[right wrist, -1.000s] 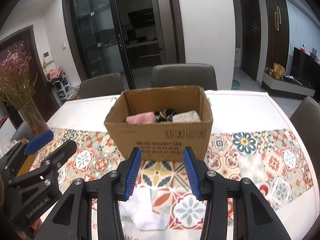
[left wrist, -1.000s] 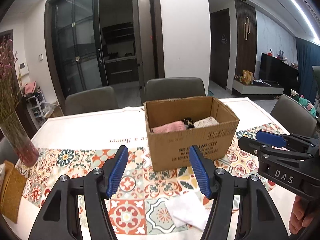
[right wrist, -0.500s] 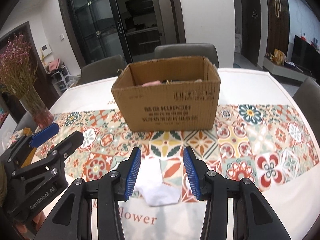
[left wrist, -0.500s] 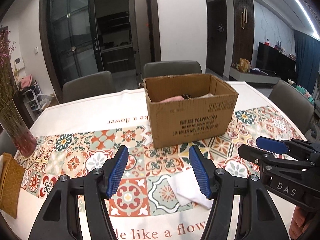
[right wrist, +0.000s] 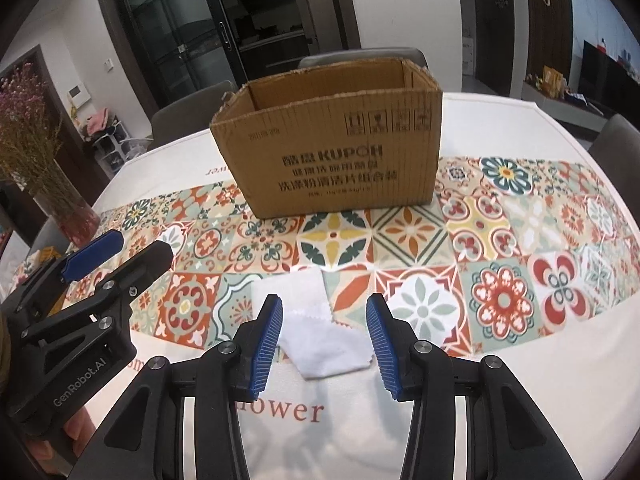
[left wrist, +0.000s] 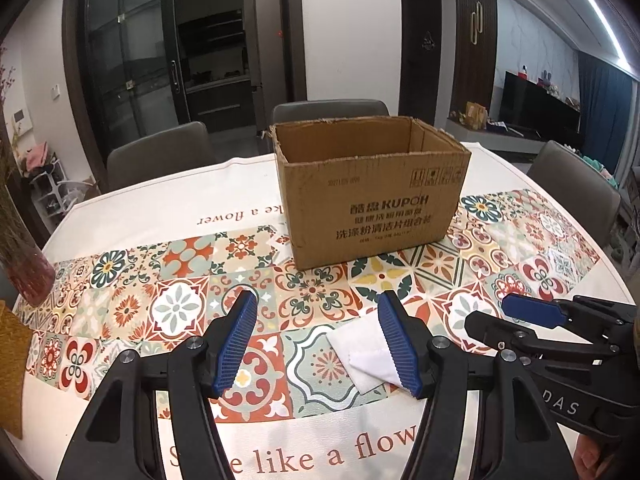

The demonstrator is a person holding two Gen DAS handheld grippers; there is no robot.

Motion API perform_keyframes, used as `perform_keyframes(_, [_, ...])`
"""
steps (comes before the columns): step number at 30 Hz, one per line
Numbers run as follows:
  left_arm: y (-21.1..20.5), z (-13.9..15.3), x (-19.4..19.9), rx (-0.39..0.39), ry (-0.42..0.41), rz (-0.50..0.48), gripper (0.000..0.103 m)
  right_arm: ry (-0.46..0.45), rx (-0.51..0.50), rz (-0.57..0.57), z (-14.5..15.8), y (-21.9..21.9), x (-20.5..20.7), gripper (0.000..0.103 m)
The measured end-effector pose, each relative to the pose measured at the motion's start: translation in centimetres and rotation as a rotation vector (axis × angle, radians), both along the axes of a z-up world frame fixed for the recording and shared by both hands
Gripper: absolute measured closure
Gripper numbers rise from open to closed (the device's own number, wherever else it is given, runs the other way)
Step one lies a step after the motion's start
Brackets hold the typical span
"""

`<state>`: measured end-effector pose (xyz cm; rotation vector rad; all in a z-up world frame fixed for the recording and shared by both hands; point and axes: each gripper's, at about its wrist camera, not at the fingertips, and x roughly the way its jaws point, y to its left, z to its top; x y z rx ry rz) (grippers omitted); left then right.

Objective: Organize soft objects
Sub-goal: 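Move both open tools back to the white cloths on the table, then grasp a white cloth with the left tool while the right tool grasps another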

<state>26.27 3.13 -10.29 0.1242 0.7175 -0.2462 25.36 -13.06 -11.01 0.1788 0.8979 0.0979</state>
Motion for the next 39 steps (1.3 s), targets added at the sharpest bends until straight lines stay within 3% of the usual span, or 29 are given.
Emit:
perform_keyframes(18, [-0.4, -5.1, 2.3, -0.006, 0.069, -0.066, 0.047, 0.057, -0.015, -0.012, -5.7, 1.9, -0.5, 0.058])
perform_keyframes(39, [-2.7, -10.0, 6.2, -0.02, 0.188, -0.092, 0.052, 0.073, -0.04, -0.025, -9.2, 2.6, 0.6, 0.058])
